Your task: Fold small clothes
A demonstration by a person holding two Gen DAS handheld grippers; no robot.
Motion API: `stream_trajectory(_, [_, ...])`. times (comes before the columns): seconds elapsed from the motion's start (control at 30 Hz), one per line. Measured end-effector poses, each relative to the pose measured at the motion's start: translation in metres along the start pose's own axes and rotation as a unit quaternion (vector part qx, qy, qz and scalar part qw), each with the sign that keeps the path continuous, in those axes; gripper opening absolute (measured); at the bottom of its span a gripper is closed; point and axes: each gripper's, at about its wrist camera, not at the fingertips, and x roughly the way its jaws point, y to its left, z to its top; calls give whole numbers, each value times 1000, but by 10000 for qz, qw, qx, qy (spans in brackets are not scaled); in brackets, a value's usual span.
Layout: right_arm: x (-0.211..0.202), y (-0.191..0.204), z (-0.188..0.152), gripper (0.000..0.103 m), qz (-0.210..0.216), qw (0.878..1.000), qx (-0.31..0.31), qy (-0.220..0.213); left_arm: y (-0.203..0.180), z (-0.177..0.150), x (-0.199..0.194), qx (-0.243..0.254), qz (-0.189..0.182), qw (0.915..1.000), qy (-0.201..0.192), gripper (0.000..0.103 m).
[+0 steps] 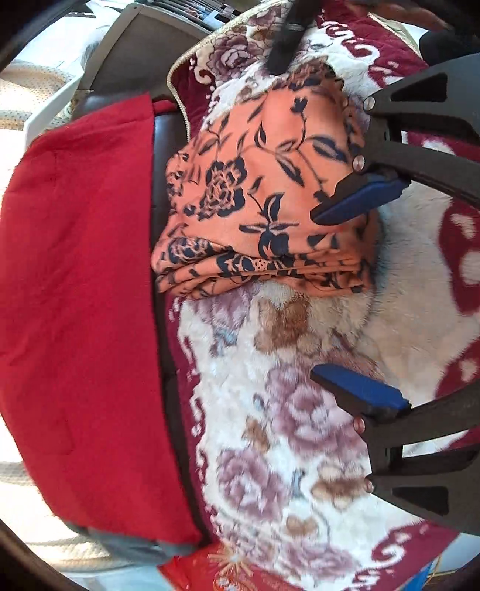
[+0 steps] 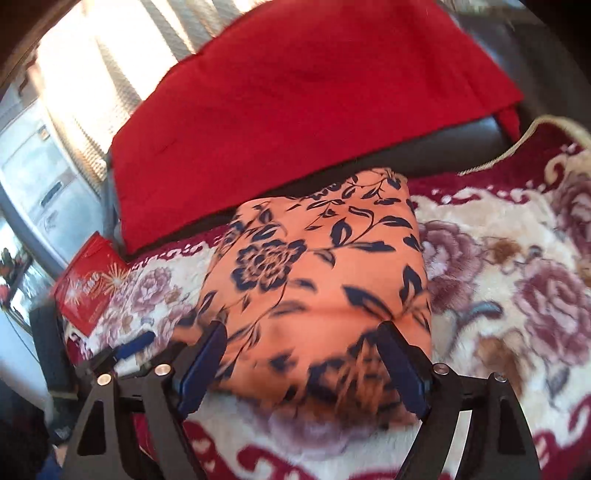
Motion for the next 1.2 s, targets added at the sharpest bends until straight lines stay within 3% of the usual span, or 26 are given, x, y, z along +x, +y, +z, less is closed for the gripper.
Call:
stream_trajectory(0.2, [-22, 5, -17, 86, -88, 9997, -86, -218, 0, -6, -38, -41, 42, 9997, -238, 82])
stream_trajectory(0.27, [-16, -5, -13, 92, -167, 9995, 67, -258, -1, -7, -47, -69, 69, 9997, -218, 82])
stream_trajectory(0.3, [-4, -12, -13, 101, -244, 9995, 182, -77, 0, -8, -51, -92, 91, 9997, -220, 82])
stream_trajectory(0.37, [27, -31, -17, 101, -373, 9953, 591, 677, 1, -10, -63, -149, 120, 9995, -268, 82])
stream_trajectory(0.4, [31, -39, -23, 100, -478, 9922, 836, 790, 2, -11, -72, -168, 128, 9993, -312, 82])
stream_trajectory(0.5, [1, -31, -35, 100, -222, 9953, 854, 389, 5, -16, -91, -159, 239, 9984, -485, 89])
stream_trajectory(0.67, [-59, 13, -43, 100, -669, 9968, -251, -362, 1, -19, -108, -286, 540, 9957, -695, 91])
stream_trajectory(0.77, [-86, 34, -44, 100, -867, 9912, -720, -691, -6, -18, -116, -267, 453, 9956, -775, 91])
stream_trajectory(0.97, [-107, 53, -46, 100, -1127, 9846, -1021, -858, -24, -15, -131, -181, 307, 9944, -997, 92])
stream_trajectory(1.2, [-96, 50, -45, 100, -1378, 9826, -959, -796, -31, -8, -132, -181, 289, 9927, -1158, 100])
